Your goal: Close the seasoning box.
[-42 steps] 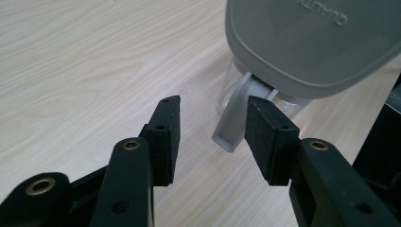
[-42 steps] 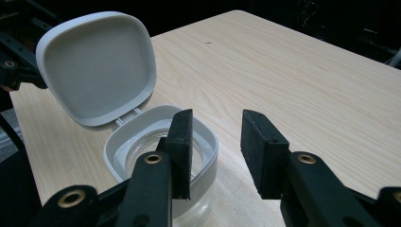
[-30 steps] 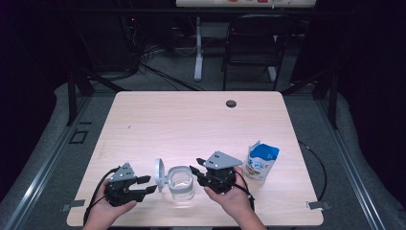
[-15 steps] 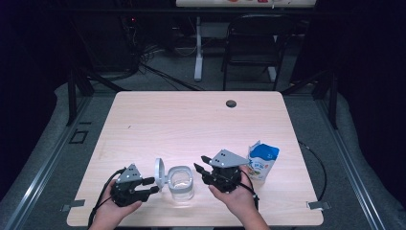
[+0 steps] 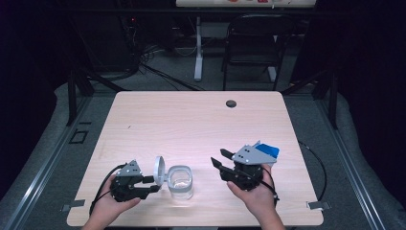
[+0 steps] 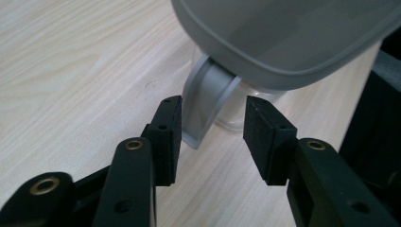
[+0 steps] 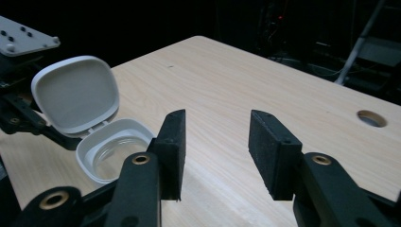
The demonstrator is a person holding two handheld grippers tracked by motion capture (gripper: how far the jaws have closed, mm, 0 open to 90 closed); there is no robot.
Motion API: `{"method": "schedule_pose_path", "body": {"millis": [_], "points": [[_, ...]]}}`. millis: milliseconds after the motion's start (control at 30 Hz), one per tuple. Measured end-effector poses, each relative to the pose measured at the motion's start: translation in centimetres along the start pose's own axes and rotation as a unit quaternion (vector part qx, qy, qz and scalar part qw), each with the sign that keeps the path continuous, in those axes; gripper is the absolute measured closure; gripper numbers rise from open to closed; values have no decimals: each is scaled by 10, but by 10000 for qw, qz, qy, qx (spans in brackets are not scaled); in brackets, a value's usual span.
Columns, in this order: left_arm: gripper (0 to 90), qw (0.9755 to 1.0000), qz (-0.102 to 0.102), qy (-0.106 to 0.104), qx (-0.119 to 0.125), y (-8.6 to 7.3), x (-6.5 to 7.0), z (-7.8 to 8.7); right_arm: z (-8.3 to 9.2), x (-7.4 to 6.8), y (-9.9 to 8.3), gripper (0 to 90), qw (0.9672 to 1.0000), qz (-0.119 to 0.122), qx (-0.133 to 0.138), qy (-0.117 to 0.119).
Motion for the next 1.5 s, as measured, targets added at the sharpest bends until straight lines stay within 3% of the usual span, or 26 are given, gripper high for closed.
{"method": "schedule_pose_path", "body": {"millis": [133,167,433,500,633,1000,1300,1500], "points": [[553,9999,-58,-49,122,6,-3,9,16,10,3,543,9998,-74,163,-90],[553,9999,-53,-74,126,6,-5,11,26,17,5,540,9993,-117,273,-213],[554,9989,164,266,335,8,-23,21,55,34,10,515,9967,-277,525,-555],[554,9979,318,416,371,6,-29,21,61,39,9,514,9958,-292,553,-667],[555,9969,435,499,427,5,-33,22,70,49,5,514,9943,-391,495,-864],[555,9966,464,584,357,2,-36,19,86,72,-7,514,9891,-581,442,-1281],[555,9960,521,617,388,2,-38,18,86,84,-19,542,9874,-764,300,-1353],[555,9960,502,638,374,1,-39,19,88,86,-22,589,9884,-827,258,-1247]]}}
Point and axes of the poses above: each handheld gripper's, and its own axes: z roughly backward along the jaws, y roughly out of its top, x roughly to its right, the point moved 6 cm from there along -z, roughly forward along the jaws, and after that the axes turned 12 degrees about y, right-handed, at the moved point
